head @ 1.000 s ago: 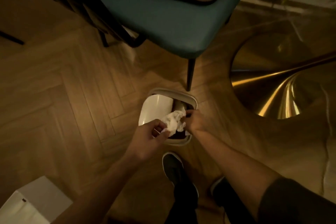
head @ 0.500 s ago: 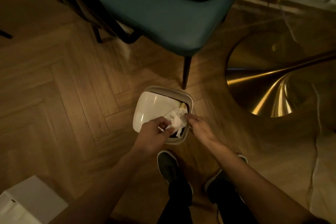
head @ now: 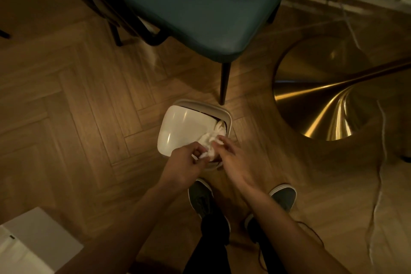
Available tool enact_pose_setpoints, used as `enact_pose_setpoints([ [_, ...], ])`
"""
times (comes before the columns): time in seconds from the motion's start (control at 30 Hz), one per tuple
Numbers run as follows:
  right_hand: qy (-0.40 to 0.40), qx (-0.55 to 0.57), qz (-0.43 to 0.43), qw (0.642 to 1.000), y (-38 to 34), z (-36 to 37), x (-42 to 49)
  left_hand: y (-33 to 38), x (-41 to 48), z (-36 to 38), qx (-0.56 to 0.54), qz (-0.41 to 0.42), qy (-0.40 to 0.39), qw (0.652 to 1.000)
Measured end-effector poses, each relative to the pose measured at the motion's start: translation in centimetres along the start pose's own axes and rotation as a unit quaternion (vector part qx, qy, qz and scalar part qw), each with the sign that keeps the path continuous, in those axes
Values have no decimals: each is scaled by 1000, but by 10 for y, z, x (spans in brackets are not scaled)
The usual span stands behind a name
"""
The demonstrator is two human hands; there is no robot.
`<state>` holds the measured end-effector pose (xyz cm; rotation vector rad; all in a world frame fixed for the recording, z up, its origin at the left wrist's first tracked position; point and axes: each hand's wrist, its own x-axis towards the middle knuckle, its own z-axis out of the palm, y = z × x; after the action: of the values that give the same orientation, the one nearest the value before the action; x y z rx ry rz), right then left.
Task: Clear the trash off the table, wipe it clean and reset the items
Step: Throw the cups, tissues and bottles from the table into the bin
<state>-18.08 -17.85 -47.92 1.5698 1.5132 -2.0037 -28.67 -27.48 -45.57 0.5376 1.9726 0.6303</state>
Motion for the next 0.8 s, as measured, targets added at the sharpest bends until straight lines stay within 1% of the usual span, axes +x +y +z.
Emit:
enact_pose_setpoints([
  [0.13,-54,71,1,996,7,-2,-14,2,-9,3,29,35,-41,998],
  [0.27,-68,81,-7,994,7,-12,-22,1,-17,4,34,51,-60,996],
  [0.33,-59,89,-16,994,6,-17,-25,3,-20,3,7,42,-69,997],
  [0.43,-35,85,-25,995,7,-24,-23,10,-22,-2,-84,11,-73,994],
  [0.5,-29,91,-6,995,7,-28,-20,15,-20,-5,-125,-3,-66,990],
  [0.63,-17,114,33,993,4,-30,-10,21,-15,-14,-143,-11,-44,989],
  [0.73,-1,119,36,992,6,-36,-10,21,-9,-21,-164,-21,-25,986],
  [0.77,2,109,34,993,7,-40,-12,18,-7,-22,-159,-21,-6,987],
  [0.8,6,91,31,995,8,-43,-14,14,-4,-23,-127,-11,33,991],
])
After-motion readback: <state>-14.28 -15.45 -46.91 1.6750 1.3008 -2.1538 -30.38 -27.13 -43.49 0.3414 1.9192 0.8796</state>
